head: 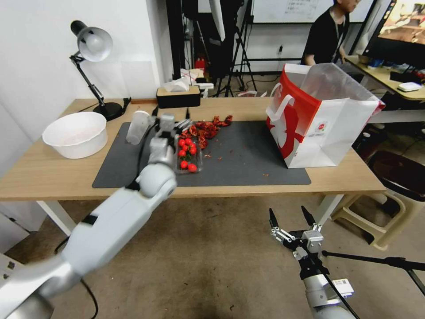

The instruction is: Pick up the trash from the table and place it into the takeout bag.

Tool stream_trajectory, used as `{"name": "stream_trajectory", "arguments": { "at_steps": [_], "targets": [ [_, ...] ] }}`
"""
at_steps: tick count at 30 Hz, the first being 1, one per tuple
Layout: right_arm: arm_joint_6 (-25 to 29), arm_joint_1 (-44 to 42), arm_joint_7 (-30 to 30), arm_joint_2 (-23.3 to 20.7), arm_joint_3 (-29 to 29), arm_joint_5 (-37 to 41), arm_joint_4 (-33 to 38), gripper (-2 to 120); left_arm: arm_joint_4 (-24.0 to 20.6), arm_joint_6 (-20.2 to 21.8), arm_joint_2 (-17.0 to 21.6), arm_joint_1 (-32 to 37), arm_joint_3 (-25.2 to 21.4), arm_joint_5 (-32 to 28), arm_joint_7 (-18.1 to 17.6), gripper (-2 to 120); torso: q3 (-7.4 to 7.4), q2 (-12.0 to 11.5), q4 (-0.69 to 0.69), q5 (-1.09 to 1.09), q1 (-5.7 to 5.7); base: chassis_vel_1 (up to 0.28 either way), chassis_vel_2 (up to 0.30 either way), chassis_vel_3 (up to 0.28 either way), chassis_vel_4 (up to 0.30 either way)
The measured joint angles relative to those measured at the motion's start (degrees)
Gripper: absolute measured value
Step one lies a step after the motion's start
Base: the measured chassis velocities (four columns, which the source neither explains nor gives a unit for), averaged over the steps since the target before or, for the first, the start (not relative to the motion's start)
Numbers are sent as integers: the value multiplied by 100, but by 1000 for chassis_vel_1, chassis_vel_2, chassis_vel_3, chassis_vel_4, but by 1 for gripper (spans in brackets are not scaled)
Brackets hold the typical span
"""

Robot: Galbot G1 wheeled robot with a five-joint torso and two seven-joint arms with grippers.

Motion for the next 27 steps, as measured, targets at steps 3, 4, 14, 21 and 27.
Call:
{"name": "stream_trajectory", "arguments": {
  "at_steps": [3, 4, 14, 21, 27],
  "targets": [
    [-4, 12, -2, -16, -11, -2, -10, 100, -174, -72, 23, 507, -348, 171, 90, 100, 1, 0, 1, -11, 0, 0, 0, 0, 0],
    [-8, 23, -4, -23, -26, -3, -12, 100, -315, -102, 22, 774, -557, 235, 105, 100, 0, 0, 0, -1, 0, 0, 0, 0, 0],
    [-38, 127, -20, -42, -116, -5, -41, 100, -991, -371, -234, 2388, -1508, 710, 132, 100, 0, 0, -2, -1, 0, 0, 0, 0, 0],
    [-43, 133, -27, -68, -136, -6, -34, 100, -1281, -656, -609, 3273, -1959, 1041, 206, 100, 0, 0, 0, -4, -1, 0, 0, 0, 0],
    [-31, 138, -45, -106, -138, -5, -23, 100, -1630, -815, -821, 3982, -2305, 1186, 332, 100, 0, 0, 0, -4, -1, 0, 0, 0, 0]
  ]
}}
